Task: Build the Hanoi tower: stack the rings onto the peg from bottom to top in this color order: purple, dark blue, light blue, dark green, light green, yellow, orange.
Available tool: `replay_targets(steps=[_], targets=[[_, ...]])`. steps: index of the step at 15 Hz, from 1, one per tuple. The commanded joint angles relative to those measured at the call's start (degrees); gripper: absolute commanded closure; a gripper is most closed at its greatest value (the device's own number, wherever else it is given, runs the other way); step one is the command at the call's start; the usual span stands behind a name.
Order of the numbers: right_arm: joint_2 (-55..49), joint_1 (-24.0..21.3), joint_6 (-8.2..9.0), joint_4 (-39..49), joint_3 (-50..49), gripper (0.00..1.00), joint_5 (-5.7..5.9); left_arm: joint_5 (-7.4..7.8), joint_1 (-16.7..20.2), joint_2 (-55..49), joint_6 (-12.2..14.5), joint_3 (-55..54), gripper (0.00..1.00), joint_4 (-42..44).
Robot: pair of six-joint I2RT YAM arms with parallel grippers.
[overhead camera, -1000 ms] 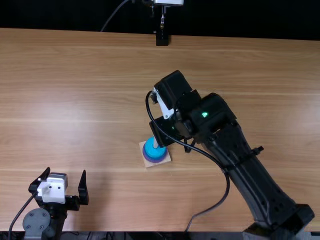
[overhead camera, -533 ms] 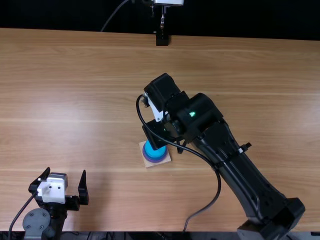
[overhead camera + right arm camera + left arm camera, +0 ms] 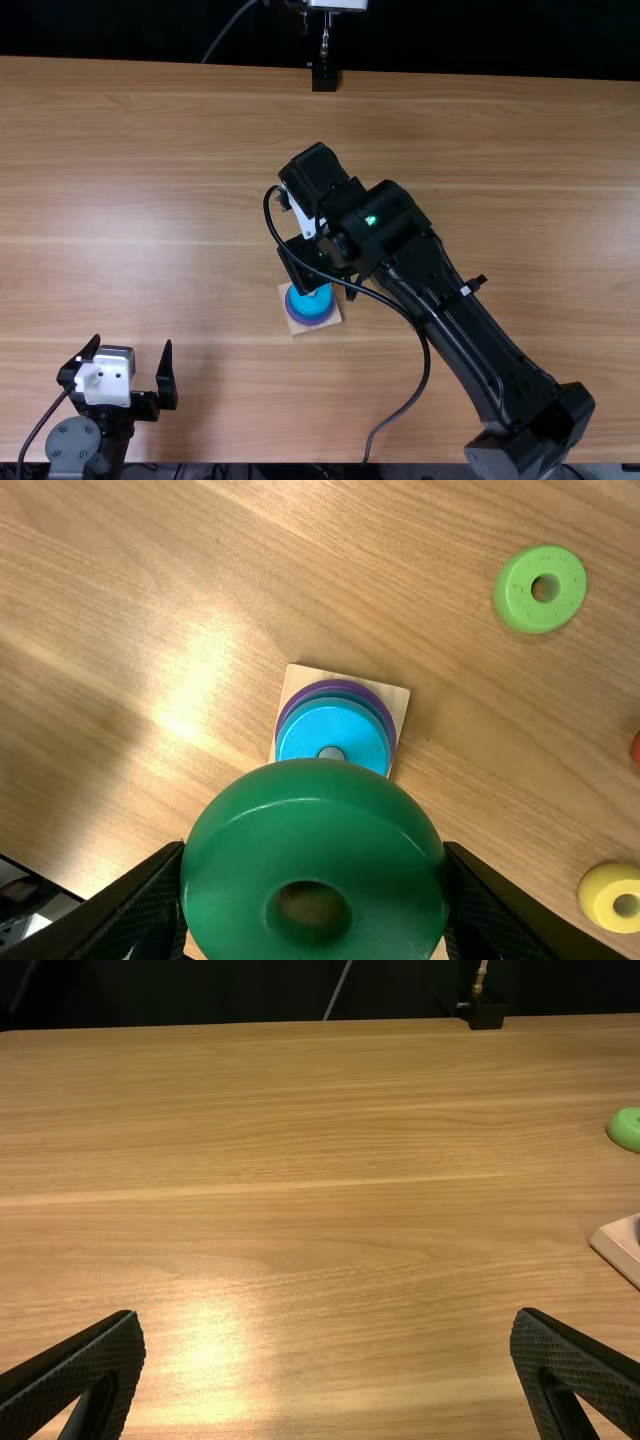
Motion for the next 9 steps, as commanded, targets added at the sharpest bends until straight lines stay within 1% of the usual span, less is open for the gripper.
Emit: replay_targets(steps=[1, 7, 8, 9], targets=[[1.94, 0.63, -0.02, -0.07, 1.78, 1.00, -0.05, 0.38, -0.45, -0.67, -0.34, -6.42, 0.00, -4.42], [2.03, 0.80, -0.02, -0.70, 1.34, 1.00, -0.05, 0.28, -0.45, -0.67, -0.44, -6.42, 0.00, -4.42], [2.03, 0.80, 0.30, -0.60, 1.43, 0.94, -0.05, 0.38, -0.45, -0.67, -0.34, -6.42, 0.00, -4.42], [2.03, 0.89, 0.20, -0.81, 1.61, 0.51, -0.05, 0.28, -0.54, -0.67, -0.34, -6.42, 0.00, -4.42]])
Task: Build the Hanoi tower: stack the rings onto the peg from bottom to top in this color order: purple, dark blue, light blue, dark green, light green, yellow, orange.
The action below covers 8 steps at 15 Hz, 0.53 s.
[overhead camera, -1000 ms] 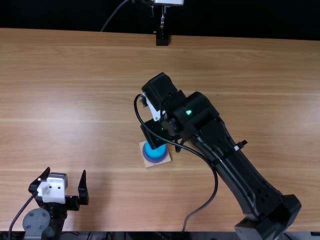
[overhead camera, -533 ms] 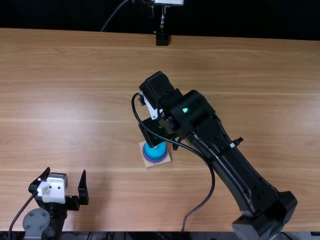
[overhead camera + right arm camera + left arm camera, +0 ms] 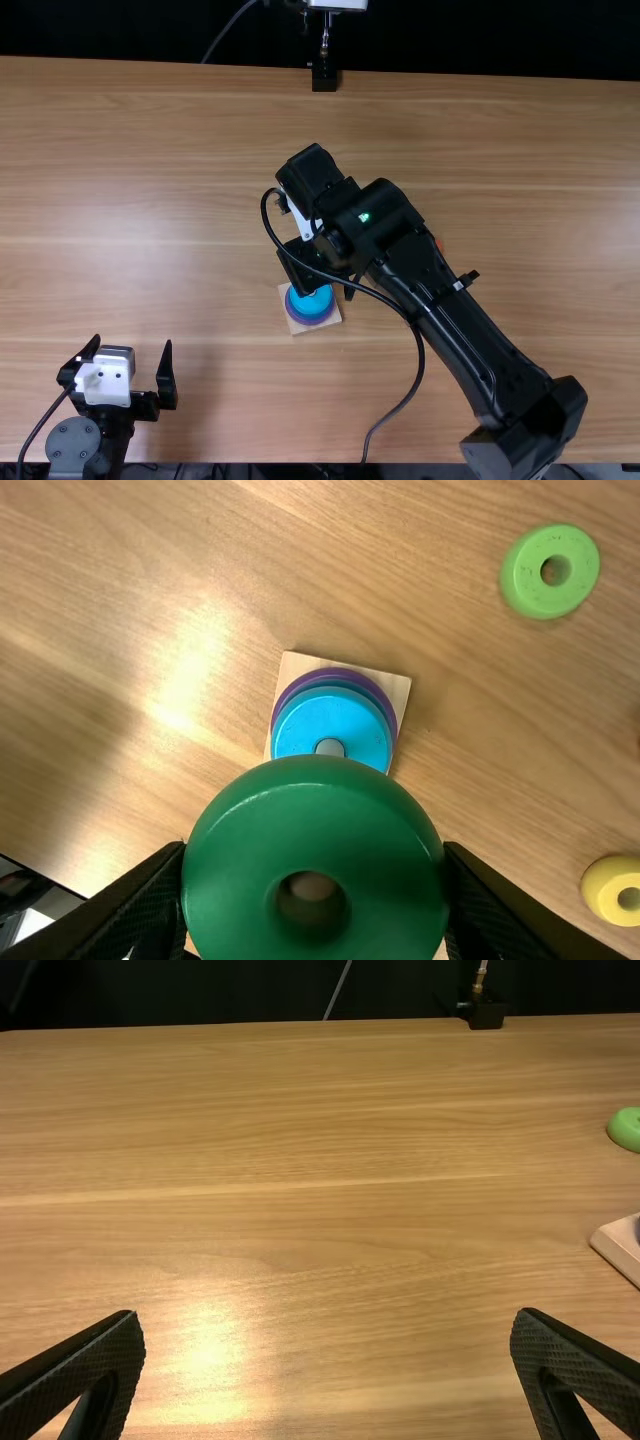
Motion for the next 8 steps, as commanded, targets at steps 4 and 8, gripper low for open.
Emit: replay_targets(steps=[4, 8], targets=[[0.74, 1.95, 0.26, -0.66, 1.76, 0.00, 0.05, 0.28, -0.45, -0.67, -0.29, -6.44, 0.00, -4.38], [0.74, 1.68, 0.26, 1.24, 4.40, 0.00, 0.26, 0.38, -0.45, -0.67, -0.29, -6.44, 0.00, -4.38]])
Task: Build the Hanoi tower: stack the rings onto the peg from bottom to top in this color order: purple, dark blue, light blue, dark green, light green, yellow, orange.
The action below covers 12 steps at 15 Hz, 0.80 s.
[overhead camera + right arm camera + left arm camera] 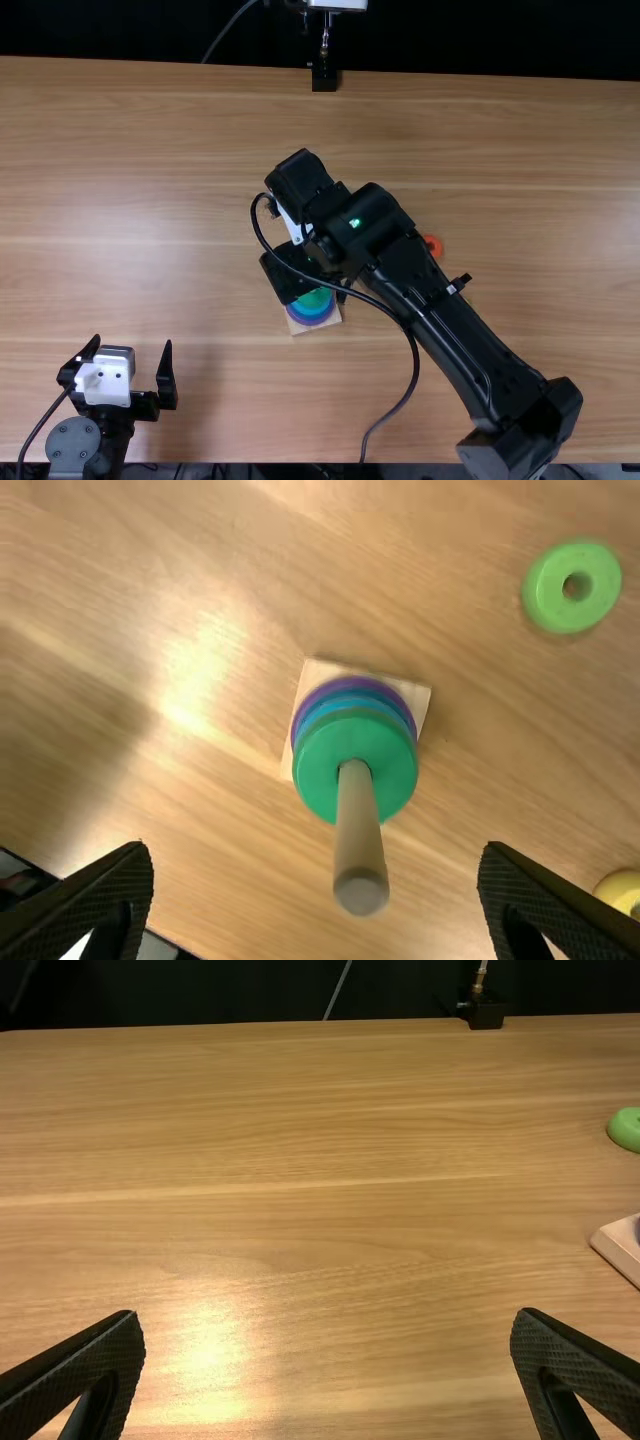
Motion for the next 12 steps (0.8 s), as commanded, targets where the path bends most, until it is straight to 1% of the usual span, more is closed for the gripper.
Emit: replay_targets(steps=[1, 3, 4, 6, 9, 12], targets=[[0.65, 0.11, 0.13, 1.02, 4.89, 0.00, 0.22, 0.26, -0.45, -0.67, -0.34, -6.42, 0.00, -4.42], [2.41, -0.42, 0.02, 1.23, 6.91, 0.00, 0.22, 0.26, -0.45, -0.67, -0.34, -6.42, 0.00, -4.42], [3.20, -1.12, 0.02, 1.23, 8.14, 0.00, 0.43, 0.26, -0.54, -0.67, -0.34, -6.42, 0.00, -4.42], [6.19, -3.85, -0.09, 1.23, 9.02, 0.00, 2.01, 0.26, -0.54, -0.67, -0.34, -6.42, 0.00, -4.42], [10.41, -7.89, 0.23, 1.23, 10.16, 0.00, 2.12, 0.26, -0.45, -0.67, -0.34, -6.42, 0.00, -4.42], [13.75, -10.53, 0.23, 1.34, 10.25, 0.00, 1.91, 0.36, -0.45, -0.67, -0.34, -6.42, 0.00, -4.42]])
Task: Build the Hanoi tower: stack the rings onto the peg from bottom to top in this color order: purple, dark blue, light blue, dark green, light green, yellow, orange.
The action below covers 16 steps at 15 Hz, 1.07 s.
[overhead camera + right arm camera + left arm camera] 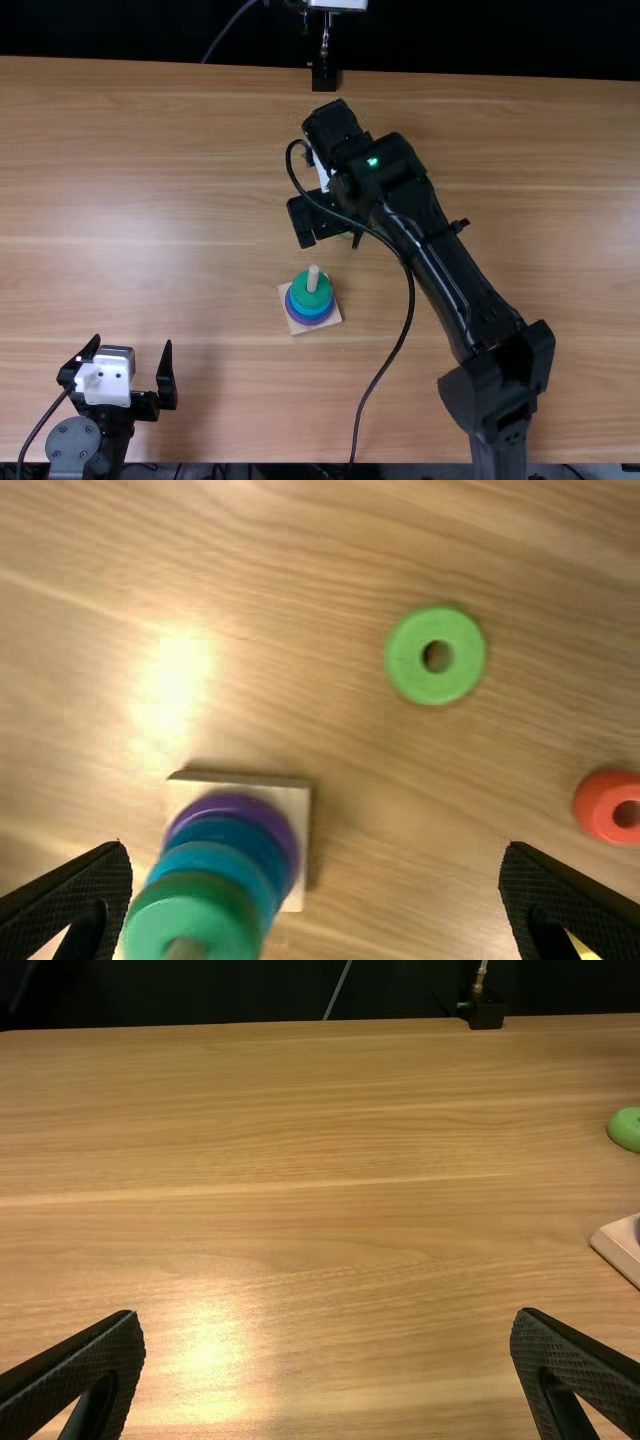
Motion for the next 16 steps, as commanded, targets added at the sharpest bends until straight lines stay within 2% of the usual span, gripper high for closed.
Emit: replay_targets(steps=[1, 9, 16], targets=[[2.47, -0.91, 0.23, 0.20, 1.94, 0.00, 0.44, 0.28, -0.45, -0.67, -0.32, -6.44, 0.00, -4.40], [10.91, -5.13, 0.23, 8.53, 1.77, 0.00, 0.55, 0.28, -0.45, -0.67, -0.32, -6.44, 0.00, -4.40], [15.04, -6.36, 0.13, 9.06, 1.77, 0.00, 0.55, 0.28, -0.45, -0.67, -0.32, -6.44, 0.00, -4.40]])
